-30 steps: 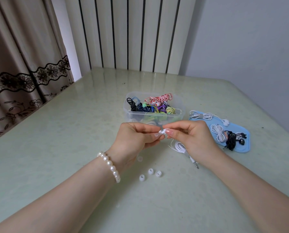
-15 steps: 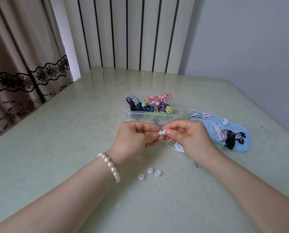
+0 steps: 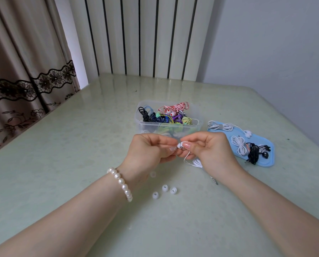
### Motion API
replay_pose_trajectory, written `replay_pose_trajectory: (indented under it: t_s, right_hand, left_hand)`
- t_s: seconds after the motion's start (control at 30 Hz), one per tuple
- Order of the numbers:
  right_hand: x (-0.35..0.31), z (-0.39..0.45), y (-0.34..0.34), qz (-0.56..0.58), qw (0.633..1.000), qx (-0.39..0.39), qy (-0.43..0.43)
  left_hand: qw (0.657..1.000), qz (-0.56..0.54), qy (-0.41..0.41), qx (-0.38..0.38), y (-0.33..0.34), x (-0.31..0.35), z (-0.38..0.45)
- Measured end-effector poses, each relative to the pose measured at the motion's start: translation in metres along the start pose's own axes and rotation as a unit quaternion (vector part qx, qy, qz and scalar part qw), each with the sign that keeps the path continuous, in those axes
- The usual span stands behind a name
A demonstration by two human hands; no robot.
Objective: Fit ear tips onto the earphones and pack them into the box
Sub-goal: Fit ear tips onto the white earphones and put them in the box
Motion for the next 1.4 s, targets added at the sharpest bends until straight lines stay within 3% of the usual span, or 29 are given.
replay_pose_trajectory:
  t_s: [0.43,0.53,0.63,0.73,0.9,1.03,1.17,1.4]
  right_hand:
    - [-0.016,-0.004,-0.008,-0.098,0.992,0.041,-0.066]
    - [-0.017,-0.002,-0.009,-0.070,0.994,0.030,-0.074]
    - [-0.017,0.003,-0.009,0.006,0.998,0.028,-0.064]
    - [-0.015,0.005,-0.012,0.042,0.998,0.031,-0.045]
    - [-0.012,0.007,-0.023,0.039,0.999,0.019,-0.006]
    - [-0.006,-0.002,-0.006,-0.124,0.985,-0.120,0.013]
    - [-0.001,-0.005,0.014,-0.243,0.947,-0.205,-0.044]
    - [-0.012,0.016,0.027,-0.257,0.948,-0.142,-0.124]
  left_hand:
    - [0.981,-0.154,-0.083,-0.080,0.010,-0.010,0.001]
    - [0.982,-0.150,-0.086,-0.078,0.007,-0.009,0.003]
    - [0.994,-0.075,-0.053,-0.059,0.000,0.000,0.005]
    - [0.998,0.054,0.008,0.015,-0.013,0.012,0.007]
    - [0.963,0.226,0.085,0.121,-0.035,0.029,0.010]
    - [0.922,0.352,0.077,0.140,-0.036,0.027,0.014]
    - [0.885,0.438,0.070,0.139,-0.033,0.026,0.014]
    - [0.859,0.503,0.043,0.084,-0.035,0.028,0.008]
Point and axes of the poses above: each hand's wrist, its own z-axis towards the middle knuckle, its own y-axis out of the palm, x = y × z, the point moved 9 cm from there along z, towards the middle knuckle, and after that the axes turned 15 degrees about -y, right-handed, at the moved point
